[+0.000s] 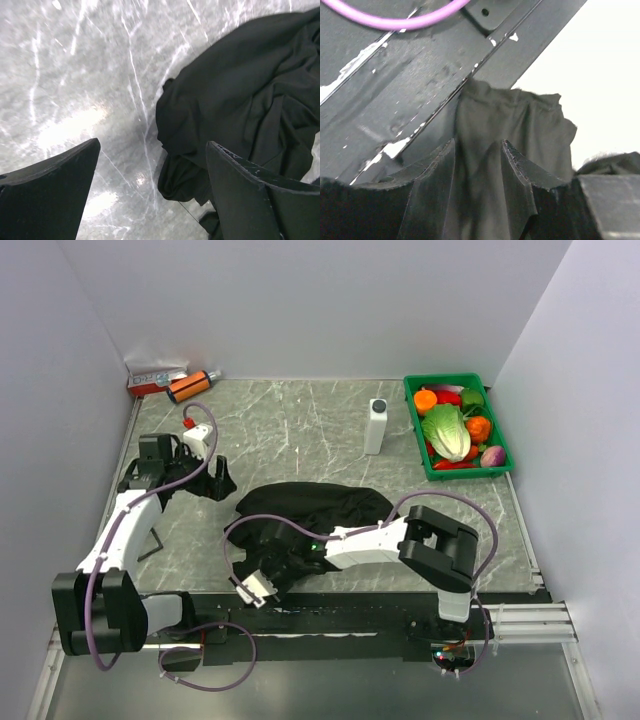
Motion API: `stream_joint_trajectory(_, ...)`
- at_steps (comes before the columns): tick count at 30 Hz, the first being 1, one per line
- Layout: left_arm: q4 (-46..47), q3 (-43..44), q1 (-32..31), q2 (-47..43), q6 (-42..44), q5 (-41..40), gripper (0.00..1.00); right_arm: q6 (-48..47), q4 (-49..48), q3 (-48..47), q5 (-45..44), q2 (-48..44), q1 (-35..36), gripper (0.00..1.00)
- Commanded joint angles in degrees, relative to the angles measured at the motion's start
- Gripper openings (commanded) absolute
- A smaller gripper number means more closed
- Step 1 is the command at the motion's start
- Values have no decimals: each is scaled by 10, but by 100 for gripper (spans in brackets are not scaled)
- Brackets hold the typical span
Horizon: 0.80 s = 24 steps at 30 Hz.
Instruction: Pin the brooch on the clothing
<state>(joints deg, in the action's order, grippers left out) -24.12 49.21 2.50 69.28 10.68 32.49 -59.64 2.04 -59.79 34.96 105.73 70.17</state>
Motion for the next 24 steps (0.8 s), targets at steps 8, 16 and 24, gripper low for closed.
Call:
stream_joint_trajectory(8,24,12,5,-34,-22,-11,94,-92,124,-81,49,46,8,52)
stream_joint_trajectory(16,28,23,6,-17,-31,-18,94,-153,179,-52,43,52,9,54)
stream_joint_trajectory(24,38,47,6,15,-43,-13,93,-66,28,-29,-95,5,-33,0)
